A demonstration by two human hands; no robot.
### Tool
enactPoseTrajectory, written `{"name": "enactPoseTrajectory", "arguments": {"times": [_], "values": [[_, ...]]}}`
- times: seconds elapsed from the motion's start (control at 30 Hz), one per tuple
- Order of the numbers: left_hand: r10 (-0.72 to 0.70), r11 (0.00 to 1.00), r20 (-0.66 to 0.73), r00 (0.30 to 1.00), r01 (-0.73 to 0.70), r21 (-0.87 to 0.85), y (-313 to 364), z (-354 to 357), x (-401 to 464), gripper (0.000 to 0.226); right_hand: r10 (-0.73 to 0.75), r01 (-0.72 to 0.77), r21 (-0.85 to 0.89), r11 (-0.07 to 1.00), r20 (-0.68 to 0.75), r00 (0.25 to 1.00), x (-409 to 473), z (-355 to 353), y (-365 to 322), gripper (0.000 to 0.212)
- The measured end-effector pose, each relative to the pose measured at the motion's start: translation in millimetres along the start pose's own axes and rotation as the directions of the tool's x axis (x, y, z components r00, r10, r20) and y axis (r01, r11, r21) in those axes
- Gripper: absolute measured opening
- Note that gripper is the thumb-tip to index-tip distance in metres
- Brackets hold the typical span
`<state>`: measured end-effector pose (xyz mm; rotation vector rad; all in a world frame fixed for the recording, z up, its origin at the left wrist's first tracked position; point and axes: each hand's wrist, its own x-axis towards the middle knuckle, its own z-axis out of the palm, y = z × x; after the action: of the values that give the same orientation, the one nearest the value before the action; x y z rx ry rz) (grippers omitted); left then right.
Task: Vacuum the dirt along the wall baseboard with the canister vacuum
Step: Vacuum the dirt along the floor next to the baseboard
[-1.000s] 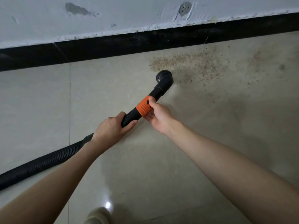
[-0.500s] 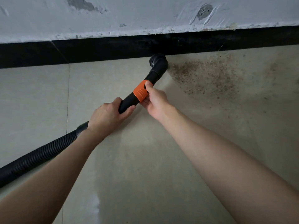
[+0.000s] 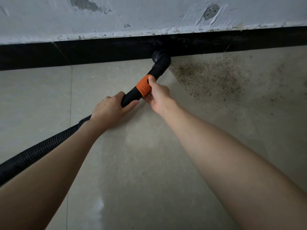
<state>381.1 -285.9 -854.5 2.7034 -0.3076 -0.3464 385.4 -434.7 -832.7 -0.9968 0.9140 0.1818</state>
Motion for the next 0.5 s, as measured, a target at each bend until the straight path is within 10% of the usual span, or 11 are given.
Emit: {"name": "enactPoseTrajectory", "arguments": {"times": [0.5], "values": [[0.075,0.997,0.178,0.981,-0.079,0.013,-16.0,-2.3,-86.0,0.040,0.153,-0.161,0.131,0.978,0.067,0.986,-79.6,-41.7,56.6,0.039]]}}
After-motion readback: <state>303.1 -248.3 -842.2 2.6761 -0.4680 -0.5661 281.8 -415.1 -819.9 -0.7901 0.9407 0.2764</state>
